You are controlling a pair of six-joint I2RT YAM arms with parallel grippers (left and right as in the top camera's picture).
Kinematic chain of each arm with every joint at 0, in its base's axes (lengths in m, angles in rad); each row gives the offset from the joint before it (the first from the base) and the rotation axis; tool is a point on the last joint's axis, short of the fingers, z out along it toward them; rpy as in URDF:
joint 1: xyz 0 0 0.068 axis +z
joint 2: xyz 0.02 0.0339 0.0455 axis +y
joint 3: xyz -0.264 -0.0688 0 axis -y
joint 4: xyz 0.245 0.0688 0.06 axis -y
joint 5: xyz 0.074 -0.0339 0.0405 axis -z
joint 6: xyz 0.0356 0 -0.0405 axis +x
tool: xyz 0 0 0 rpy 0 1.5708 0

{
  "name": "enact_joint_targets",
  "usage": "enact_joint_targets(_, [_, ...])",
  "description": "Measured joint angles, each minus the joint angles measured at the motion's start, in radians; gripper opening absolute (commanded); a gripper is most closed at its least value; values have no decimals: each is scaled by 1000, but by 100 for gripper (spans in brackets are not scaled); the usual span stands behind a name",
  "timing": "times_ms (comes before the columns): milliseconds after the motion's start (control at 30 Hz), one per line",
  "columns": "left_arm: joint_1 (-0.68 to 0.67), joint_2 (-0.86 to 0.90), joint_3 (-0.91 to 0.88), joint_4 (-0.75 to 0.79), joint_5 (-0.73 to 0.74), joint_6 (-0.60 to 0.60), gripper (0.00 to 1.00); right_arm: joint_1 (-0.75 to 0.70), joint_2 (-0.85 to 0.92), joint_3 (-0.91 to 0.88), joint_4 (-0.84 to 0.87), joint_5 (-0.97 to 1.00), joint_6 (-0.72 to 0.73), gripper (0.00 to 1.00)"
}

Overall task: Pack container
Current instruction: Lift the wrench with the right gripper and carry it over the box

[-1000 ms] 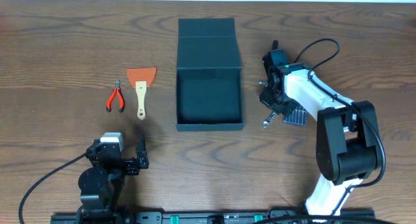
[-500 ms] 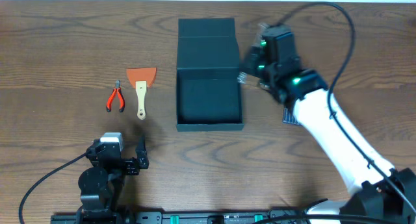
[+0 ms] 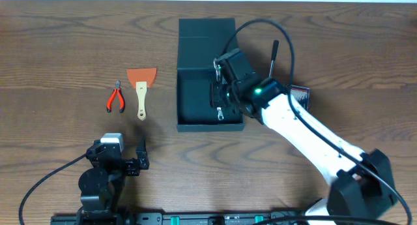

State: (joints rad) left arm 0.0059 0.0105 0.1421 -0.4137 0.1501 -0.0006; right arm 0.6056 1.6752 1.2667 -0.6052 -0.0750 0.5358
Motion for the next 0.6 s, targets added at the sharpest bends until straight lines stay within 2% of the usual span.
enact_joint_targets(300, [0, 0, 0, 0, 0, 0, 99, -5, 59, 0, -32, 7, 133, 1])
enact_joint_targets(600, [0, 0, 0, 0, 0, 0, 98, -62, 74, 0, -61, 19, 180, 1])
